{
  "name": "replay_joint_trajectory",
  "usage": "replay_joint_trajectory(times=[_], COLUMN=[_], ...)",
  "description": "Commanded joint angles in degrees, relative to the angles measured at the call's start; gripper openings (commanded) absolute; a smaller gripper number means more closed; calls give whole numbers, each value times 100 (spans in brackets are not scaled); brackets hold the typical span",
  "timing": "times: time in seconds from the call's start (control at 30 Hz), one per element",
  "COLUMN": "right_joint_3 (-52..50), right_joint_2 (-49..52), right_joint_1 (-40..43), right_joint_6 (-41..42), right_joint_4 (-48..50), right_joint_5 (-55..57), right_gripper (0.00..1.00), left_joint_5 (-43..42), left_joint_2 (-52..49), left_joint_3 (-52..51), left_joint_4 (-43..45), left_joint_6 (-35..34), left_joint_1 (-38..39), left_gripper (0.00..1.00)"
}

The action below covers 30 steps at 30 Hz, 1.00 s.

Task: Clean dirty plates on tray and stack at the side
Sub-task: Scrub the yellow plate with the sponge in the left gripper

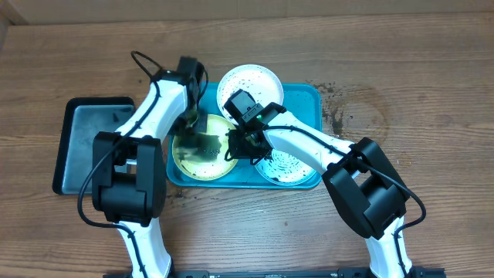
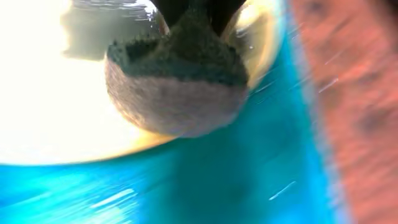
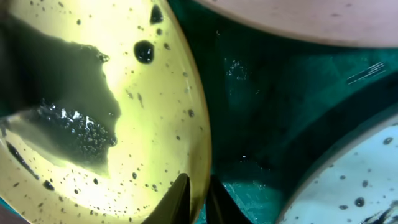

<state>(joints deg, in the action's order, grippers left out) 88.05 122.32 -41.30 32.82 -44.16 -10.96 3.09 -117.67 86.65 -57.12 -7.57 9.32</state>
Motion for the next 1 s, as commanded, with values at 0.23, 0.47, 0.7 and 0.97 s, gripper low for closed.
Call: replay_joint_trajectory(times=[0.23,0.47,0.7,0.97], right_joint_3=[-35,-35,-28,557], right_joint_2=[48,48,48,24], right_joint_1=[22,22,22,22], right_joint_6=[-22,-22,-70,-750], right_joint_4=[17,15,17,-417], right_joint_5=[105,105,186,197], right_gripper=[8,7,4,4], left_joint_5=[-2090,1069,2398,616], left_joint_2=[-42,-39,-37,496], left_joint_3=[-492,-892,-101,1585], left_joint_4=[361,262,-452,-1005], left_joint_6=[201,-938,-1370,-1534], left_joint_1=[7,-2,-105,-579], left_gripper=[4,4,4,4])
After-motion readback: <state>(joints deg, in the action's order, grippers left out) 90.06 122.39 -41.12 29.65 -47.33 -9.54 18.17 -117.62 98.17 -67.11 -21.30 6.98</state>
